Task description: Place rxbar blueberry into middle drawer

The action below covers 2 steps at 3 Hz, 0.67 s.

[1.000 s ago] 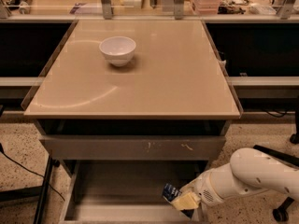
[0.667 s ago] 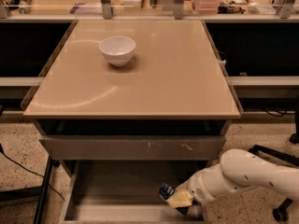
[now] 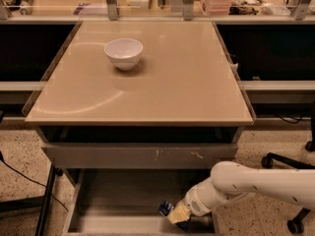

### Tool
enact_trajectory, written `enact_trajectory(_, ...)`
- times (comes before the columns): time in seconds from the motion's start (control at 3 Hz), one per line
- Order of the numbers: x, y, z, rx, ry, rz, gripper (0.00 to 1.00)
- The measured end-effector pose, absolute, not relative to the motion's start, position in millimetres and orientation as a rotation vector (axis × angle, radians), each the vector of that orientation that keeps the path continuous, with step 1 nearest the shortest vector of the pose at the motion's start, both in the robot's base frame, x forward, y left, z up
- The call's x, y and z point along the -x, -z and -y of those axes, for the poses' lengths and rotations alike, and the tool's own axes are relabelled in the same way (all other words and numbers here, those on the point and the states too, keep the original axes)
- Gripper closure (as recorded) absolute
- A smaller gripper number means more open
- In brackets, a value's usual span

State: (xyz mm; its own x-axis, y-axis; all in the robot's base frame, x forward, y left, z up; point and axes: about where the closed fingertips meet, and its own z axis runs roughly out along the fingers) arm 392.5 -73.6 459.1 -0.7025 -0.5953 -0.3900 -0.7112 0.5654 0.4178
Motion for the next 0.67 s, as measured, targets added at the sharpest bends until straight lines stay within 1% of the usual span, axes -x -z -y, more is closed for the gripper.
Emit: enact_trajectory(0.67,-383,-417,64,1.127,-0.808,-2.692,1.0)
